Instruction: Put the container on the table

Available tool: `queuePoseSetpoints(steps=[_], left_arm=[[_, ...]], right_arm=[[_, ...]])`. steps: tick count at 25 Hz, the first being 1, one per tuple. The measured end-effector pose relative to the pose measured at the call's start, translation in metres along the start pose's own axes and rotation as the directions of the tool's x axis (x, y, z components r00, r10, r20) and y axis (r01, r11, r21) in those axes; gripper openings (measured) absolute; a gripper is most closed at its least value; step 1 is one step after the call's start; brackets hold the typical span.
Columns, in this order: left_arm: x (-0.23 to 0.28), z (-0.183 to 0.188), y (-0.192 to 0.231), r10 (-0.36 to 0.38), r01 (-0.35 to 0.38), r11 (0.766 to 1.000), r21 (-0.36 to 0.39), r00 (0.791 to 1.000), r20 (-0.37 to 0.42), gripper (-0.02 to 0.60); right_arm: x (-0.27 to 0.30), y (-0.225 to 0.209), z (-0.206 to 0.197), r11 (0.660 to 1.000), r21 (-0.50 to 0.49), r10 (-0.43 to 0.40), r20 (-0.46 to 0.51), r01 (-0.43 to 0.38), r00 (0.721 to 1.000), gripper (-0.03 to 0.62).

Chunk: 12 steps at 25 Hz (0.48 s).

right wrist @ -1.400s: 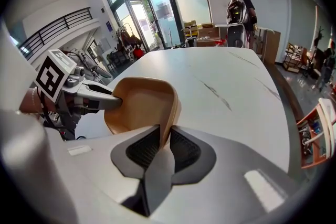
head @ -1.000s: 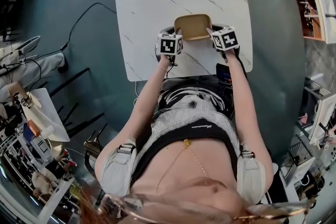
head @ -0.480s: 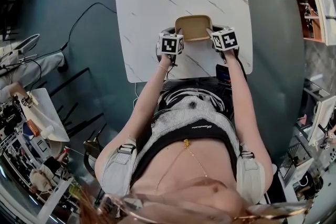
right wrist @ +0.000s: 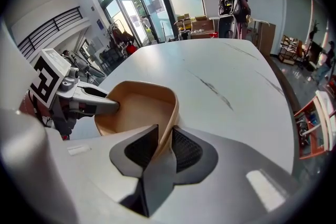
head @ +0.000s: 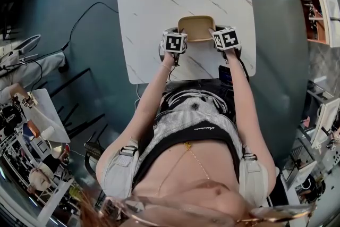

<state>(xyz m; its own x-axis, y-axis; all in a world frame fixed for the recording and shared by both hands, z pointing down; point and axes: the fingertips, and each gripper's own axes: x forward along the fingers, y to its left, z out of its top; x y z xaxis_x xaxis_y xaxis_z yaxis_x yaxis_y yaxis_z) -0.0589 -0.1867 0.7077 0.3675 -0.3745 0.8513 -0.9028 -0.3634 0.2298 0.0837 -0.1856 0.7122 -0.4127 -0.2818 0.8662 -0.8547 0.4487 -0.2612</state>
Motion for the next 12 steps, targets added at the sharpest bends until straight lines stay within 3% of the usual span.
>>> queuePoseSetpoints(steps=[12], left_arm=[[0.0106, -0.0044, 0.0009, -0.042, 0.04, 0.998, -0.056, 0.998, -0.048, 0.083]], right_arm=[[0.0086, -0.0027, -0.0032, 0.999, -0.021, -0.046, -0.079, 0.045, 0.996, 0.107]])
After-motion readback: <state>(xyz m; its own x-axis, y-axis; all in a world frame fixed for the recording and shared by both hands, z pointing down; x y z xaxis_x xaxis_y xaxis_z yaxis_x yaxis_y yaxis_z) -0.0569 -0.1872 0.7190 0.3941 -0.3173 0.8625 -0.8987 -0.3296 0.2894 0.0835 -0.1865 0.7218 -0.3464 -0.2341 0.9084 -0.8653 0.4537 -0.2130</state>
